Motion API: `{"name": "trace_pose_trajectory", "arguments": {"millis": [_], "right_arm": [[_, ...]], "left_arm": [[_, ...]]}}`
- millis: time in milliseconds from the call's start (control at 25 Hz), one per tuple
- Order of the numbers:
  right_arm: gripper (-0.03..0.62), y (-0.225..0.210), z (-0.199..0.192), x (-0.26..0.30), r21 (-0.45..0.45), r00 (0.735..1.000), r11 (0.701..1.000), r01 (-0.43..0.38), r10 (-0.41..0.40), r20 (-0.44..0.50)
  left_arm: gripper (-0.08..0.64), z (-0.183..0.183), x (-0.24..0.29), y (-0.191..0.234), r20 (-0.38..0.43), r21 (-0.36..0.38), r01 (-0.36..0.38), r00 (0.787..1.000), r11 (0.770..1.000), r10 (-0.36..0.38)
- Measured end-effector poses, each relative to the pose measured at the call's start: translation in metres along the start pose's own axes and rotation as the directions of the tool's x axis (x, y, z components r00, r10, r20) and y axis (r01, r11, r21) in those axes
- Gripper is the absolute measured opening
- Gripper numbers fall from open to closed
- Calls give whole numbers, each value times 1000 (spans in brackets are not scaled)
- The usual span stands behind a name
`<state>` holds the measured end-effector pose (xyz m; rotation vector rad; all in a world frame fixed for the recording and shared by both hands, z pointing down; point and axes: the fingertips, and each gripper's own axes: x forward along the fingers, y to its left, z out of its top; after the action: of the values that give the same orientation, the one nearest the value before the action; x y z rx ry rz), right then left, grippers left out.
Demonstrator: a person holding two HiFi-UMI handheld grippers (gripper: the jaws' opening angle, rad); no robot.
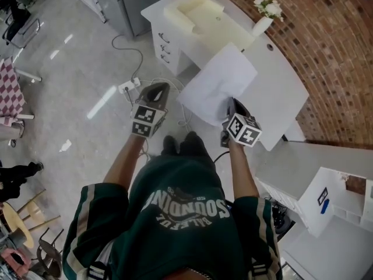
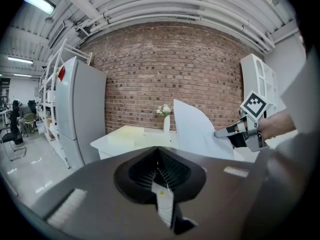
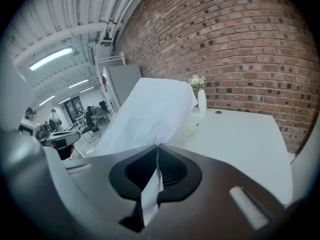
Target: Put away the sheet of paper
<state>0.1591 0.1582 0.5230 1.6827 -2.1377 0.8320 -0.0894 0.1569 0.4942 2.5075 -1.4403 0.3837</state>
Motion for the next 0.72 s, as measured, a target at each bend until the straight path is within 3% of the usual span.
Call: {"name": "trace_pose_trajectory", "arguments": {"millis": [400,720], "right_arm": [[5,-1,20,50,26,1000,999,-24,24,-9],[5,-20,54,117,62,999,998,-7,9,-31]], "left_arm": [[11,5,33,31,-22,7,-17,1000,1000,17],[11,25,105,64,-47,16,7,999,1000,-7]]}}
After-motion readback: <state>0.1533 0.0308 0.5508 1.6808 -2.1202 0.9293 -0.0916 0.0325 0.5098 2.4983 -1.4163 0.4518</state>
